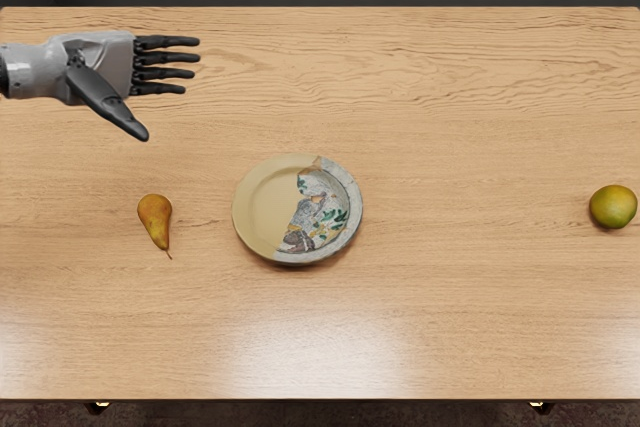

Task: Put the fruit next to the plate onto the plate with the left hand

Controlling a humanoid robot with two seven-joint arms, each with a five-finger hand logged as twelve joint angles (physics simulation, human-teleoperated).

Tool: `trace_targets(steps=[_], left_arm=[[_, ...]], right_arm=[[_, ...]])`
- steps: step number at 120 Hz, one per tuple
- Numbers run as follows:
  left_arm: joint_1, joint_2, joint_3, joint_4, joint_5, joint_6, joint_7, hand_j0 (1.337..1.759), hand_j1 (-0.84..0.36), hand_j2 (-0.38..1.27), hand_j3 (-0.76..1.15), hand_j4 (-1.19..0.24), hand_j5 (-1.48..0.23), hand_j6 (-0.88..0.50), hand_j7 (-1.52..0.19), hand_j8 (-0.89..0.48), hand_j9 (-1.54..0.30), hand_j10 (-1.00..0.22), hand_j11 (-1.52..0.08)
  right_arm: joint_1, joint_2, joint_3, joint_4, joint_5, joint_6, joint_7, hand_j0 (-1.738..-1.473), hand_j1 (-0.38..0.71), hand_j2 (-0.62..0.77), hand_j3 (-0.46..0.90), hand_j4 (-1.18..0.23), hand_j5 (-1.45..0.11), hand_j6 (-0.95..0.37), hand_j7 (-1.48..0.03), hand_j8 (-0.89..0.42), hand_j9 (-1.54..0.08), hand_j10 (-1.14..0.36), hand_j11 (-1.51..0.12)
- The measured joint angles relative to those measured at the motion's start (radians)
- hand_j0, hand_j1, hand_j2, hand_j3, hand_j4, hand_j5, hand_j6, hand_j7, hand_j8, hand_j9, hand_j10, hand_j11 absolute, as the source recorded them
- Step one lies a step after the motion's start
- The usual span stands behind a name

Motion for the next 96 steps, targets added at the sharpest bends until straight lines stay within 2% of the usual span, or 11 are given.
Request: trace_targets(steps=[32,49,68,83,96], left_arm=[[-0.002,0.008,0.0,-0.001,0.0,0.0,0.001,1.658,0.33,0.0,0.0,-0.02,-0.02,-0.02,-0.02,-0.02,-0.02,-0.02,-0.02],[-0.01,0.091,0.015,-0.004,0.0,0.0,0.023,1.658,0.33,0.0,0.0,-0.02,-0.02,-0.02,-0.02,-0.02,-0.02,-0.02,-0.02],[-0.012,0.153,0.029,-0.075,-0.002,0.0,0.113,1.658,0.33,0.0,0.0,-0.02,-0.03,-0.02,-0.03,-0.02,-0.03,-0.02,-0.03],[-0.012,0.165,0.032,-0.15,-0.008,0.0,0.192,1.658,0.32,0.0,0.0,-0.02,-0.03,-0.02,-0.03,-0.02,-0.03,-0.02,-0.03],[-0.014,0.175,0.032,-0.186,-0.036,0.0,0.261,1.658,0.32,0.0,0.0,-0.02,-0.03,-0.02,-0.03,-0.02,-0.03,-0.02,-0.03]], right_arm=[[0.0,0.0,0.0,-0.001,0.001,-0.005,0.0,-1.658,-0.35,0.0,0.0,0.0,0.0,0.0,0.0,0.0,0.0,0.0,0.0],[-0.001,0.0,0.0,-0.001,0.001,-0.003,0.0,-1.658,-0.35,0.0,0.0,0.0,0.0,0.0,0.0,0.0,0.0,0.0,0.0],[-0.001,0.0,0.0,0.0,0.0,0.002,0.0,-1.658,-0.35,0.0,0.0,0.0,0.0,0.0,0.0,0.0,0.0,0.0,0.0],[-0.001,0.0,0.0,0.0,0.0,0.003,0.0,-1.658,-0.35,0.0,0.0,0.0,0.0,0.0,0.0,0.0,0.0,0.0,0.0],[-0.001,0.0,0.0,0.0,0.0,0.003,0.0,-1.658,-0.35,0.0,0.0,0.0,0.0,0.0,0.0,0.0,0.0,0.0,0.0]])
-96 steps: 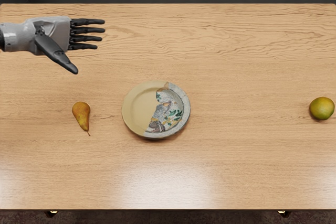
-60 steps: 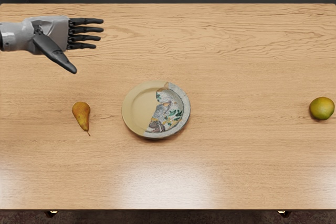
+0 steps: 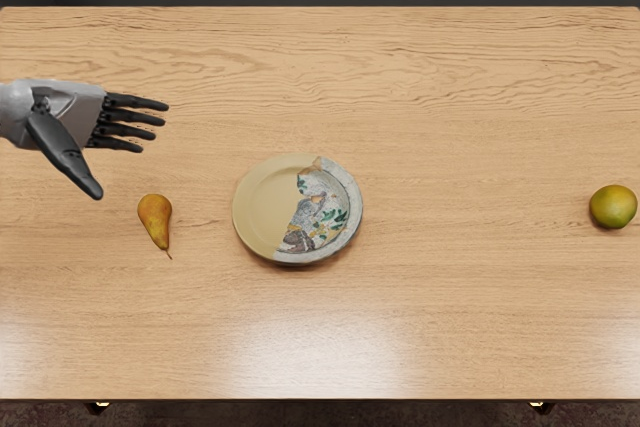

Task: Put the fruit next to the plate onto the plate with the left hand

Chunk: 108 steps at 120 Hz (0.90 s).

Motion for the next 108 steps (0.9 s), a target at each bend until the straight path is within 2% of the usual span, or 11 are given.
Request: trace_targets(steps=[9,22,42,72,108], left_arm=[[-0.017,0.022,0.0,-0.025,-0.011,0.0,0.024,1.658,0.32,0.0,0.0,-0.02,-0.03,-0.03,-0.03,-0.03,-0.03,-0.02,-0.03],[-0.029,0.022,0.0,-0.051,-0.019,0.0,0.038,1.658,0.32,0.0,0.0,-0.03,-0.03,-0.03,-0.03,-0.03,-0.03,-0.03,-0.03],[-0.045,0.018,-0.001,-0.073,-0.028,0.007,0.045,1.658,0.31,0.01,0.0,-0.03,-0.04,-0.03,-0.04,-0.03,-0.04,-0.03,-0.04],[-0.062,0.02,0.0,-0.108,-0.036,0.164,0.046,1.658,0.3,0.01,0.0,-0.04,-0.05,-0.04,-0.05,-0.04,-0.05,-0.04,-0.05],[-0.076,-0.007,0.002,-0.147,0.276,0.212,0.046,1.658,0.3,0.01,0.0,-0.04,-0.05,-0.04,-0.05,-0.04,-0.05,-0.04,-0.05]], right_arm=[[0.0,0.0,0.0,0.0,0.0,0.0,0.0,-1.658,-0.35,0.0,0.0,0.0,0.0,0.0,0.0,0.0,0.0,0.0,0.0],[0.0,0.0,0.0,0.0,0.0,0.0,0.0,-1.658,-0.35,0.0,0.0,0.0,0.0,0.0,0.0,0.0,0.0,0.0,0.0],[0.0,0.0,0.0,0.0,0.0,0.0,0.0,-1.658,-0.35,0.0,0.0,0.0,0.0,0.0,0.0,0.0,0.0,0.0,0.0],[0.0,0.0,0.0,0.0,0.0,0.0,0.0,-1.658,-0.35,0.0,0.0,0.0,0.0,0.0,0.0,0.0,0.0,0.0,0.0],[0.0,0.0,0.0,0.0,0.0,0.0,0.0,-1.658,-0.35,0.0,0.0,0.0,0.0,0.0,0.0,0.0,0.0,0.0,0.0]])
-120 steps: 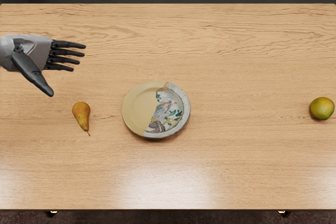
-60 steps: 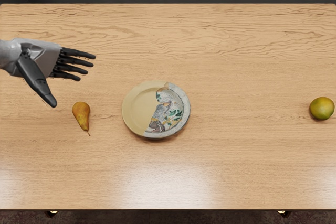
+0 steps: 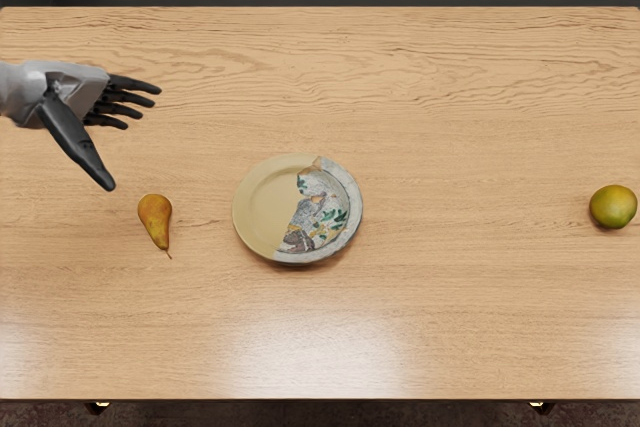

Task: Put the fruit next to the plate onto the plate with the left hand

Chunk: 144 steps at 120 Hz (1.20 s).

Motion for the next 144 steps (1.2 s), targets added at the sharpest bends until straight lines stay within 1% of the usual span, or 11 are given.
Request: trace_targets(steps=[25,39,49,65,76,87,100,121,127,131,144], left_arm=[[-0.012,-0.01,0.001,-0.049,0.232,-0.053,0.0,1.658,0.31,0.01,0.0,-0.04,-0.05,-0.04,-0.05,-0.04,-0.05,-0.04,-0.05],[-0.024,-0.018,0.0,-0.057,0.319,-0.116,0.0,1.658,0.31,0.01,0.0,-0.04,-0.04,-0.04,-0.04,-0.04,-0.04,-0.03,-0.04],[-0.022,-0.052,0.001,-0.059,0.4,-0.165,0.0,1.658,0.32,0.01,0.0,-0.03,-0.04,-0.03,-0.04,-0.03,-0.04,-0.03,-0.04],[-0.023,-0.074,0.001,-0.06,0.507,-0.199,0.0,1.658,0.32,0.01,0.0,-0.03,-0.03,-0.03,-0.03,-0.03,-0.03,-0.03,-0.03],[-0.028,-0.074,0.001,-0.06,0.558,-0.206,0.0,1.658,0.32,0.01,0.0,-0.03,-0.03,-0.03,-0.03,-0.03,-0.03,-0.03,-0.03],[-0.032,-0.102,0.001,-0.06,0.59,-0.209,0.0,1.658,0.32,0.01,0.0,-0.03,-0.03,-0.03,-0.03,-0.03,-0.03,-0.03,-0.03],[-0.024,-0.122,0.001,-0.06,0.604,-0.211,0.0,1.658,0.32,0.01,0.0,-0.03,-0.03,-0.03,-0.03,-0.03,-0.03,-0.03,-0.03],[-0.032,-0.111,0.016,-0.059,0.61,-0.211,0.0,1.658,0.32,0.01,0.0,-0.03,-0.03,-0.03,-0.03,-0.03,-0.03,-0.03,-0.03],[-0.034,-0.112,0.026,-0.059,0.611,-0.211,-0.012,1.658,0.32,0.01,0.0,-0.03,-0.03,-0.03,-0.03,-0.03,-0.03,-0.03,-0.03],[-0.04,-0.111,0.032,-0.058,0.612,-0.211,-0.027,1.658,0.32,0.01,0.0,-0.03,-0.03,-0.03,-0.03,-0.03,-0.03,-0.03,-0.03],[-0.043,-0.114,0.058,-0.056,0.654,-0.211,-0.101,1.658,0.32,0.01,0.0,-0.03,-0.03,-0.03,-0.03,-0.03,-0.03,-0.03,-0.03]], right_arm=[[0.0,0.0,0.0,0.0,0.0,0.0,0.0,-1.658,-0.35,0.0,0.0,0.0,0.0,0.0,0.0,0.0,0.0,0.0,0.0],[0.0,0.0,0.0,0.0,0.0,0.0,0.0,-1.658,-0.35,0.0,0.0,0.0,0.0,0.0,0.0,0.0,0.0,0.0,0.0],[0.0,0.0,0.0,0.0,0.0,0.0,0.0,-1.658,-0.35,0.0,0.0,0.0,0.0,0.0,0.0,0.0,0.0,0.0,0.0],[0.0,0.0,0.001,0.0,0.0,0.0,0.0,-1.658,-0.35,0.0,0.0,0.0,0.0,0.0,0.0,0.0,0.0,0.0,0.0],[0.0,0.0,0.0,0.0,0.0,0.0,0.0,-1.658,-0.35,0.0,0.0,0.0,0.0,0.0,0.0,0.0,0.0,0.0,0.0],[0.0,0.0,0.0,0.0,0.0,0.0,0.0,-1.658,-0.35,0.0,0.0,0.0,0.0,0.0,0.0,0.0,0.0,0.0,0.0],[0.0,0.0,0.0,0.0,0.0,0.0,0.0,-1.658,-0.35,0.0,0.0,0.0,0.0,0.0,0.0,0.0,0.0,0.0,0.0],[0.0,0.0,0.0,0.0,0.0,0.0,0.0,-1.658,-0.35,0.0,0.0,0.0,0.0,0.0,0.0,0.0,0.0,0.0,0.0],[0.0,0.0,0.0,0.0,0.0,0.0,0.0,-1.658,-0.35,0.0,0.0,0.0,0.0,0.0,0.0,0.0,0.0,0.0,0.0],[0.0,0.0,0.0,0.0,0.0,0.0,0.0,-1.658,-0.35,0.0,0.0,0.0,0.0,0.0,0.0,0.0,0.0,0.0,0.0],[0.0,0.0,0.0,0.0,0.0,0.0,0.0,-1.658,-0.35,0.0,0.0,0.0,0.0,0.0,0.0,0.0,0.0,0.0,0.0]])
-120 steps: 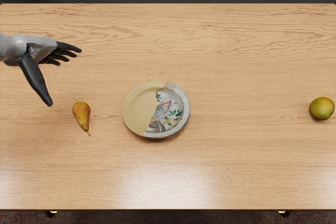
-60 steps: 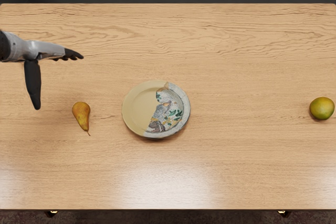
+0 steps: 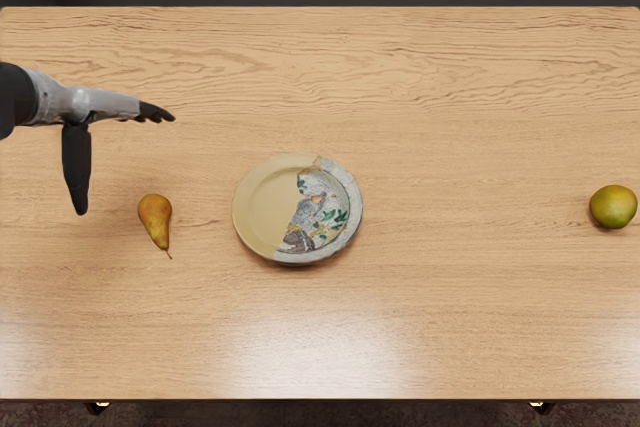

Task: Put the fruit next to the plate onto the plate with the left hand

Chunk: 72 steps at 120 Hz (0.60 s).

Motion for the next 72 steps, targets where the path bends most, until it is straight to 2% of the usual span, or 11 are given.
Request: trace_targets(steps=[20,48,60,72], left_arm=[[0.002,-0.005,0.02,0.001,0.082,0.0,-0.082,1.658,0.32,0.01,0.0,-0.03,-0.03,-0.03,-0.03,-0.03,-0.03,-0.03,-0.03],[-0.002,-0.008,0.045,0.001,0.189,0.0,-0.175,1.658,0.32,0.01,0.0,-0.03,-0.03,-0.03,-0.03,-0.03,-0.03,-0.03,-0.03],[0.0,-0.01,0.058,0.002,0.212,0.0,-0.197,1.658,0.32,0.01,0.0,-0.03,-0.03,-0.03,-0.03,-0.03,-0.03,-0.03,-0.03],[0.001,-0.028,0.07,0.009,0.218,0.0,-0.197,1.658,0.32,0.01,0.0,-0.03,-0.03,-0.03,-0.03,-0.03,-0.03,-0.03,-0.03]], right_arm=[[0.0,0.0,0.0,0.0,0.0,0.0,0.0,-1.658,-0.35,0.0,0.0,0.0,0.0,0.0,0.0,0.0,0.0,0.0,0.0],[0.0,0.0,0.0,0.0,0.0,0.0,0.0,-1.658,-0.35,0.0,0.0,0.0,0.0,0.0,0.0,0.0,0.0,0.0,0.0],[0.0,0.0,0.0,0.0,0.0,0.0,0.0,-1.658,-0.35,0.0,0.0,0.0,0.0,0.0,0.0,0.0,0.0,0.0,0.0],[0.0,0.0,0.0,0.0,0.0,0.0,0.0,-1.658,-0.35,0.0,0.0,0.0,0.0,0.0,0.0,0.0,0.0,0.0,0.0]])
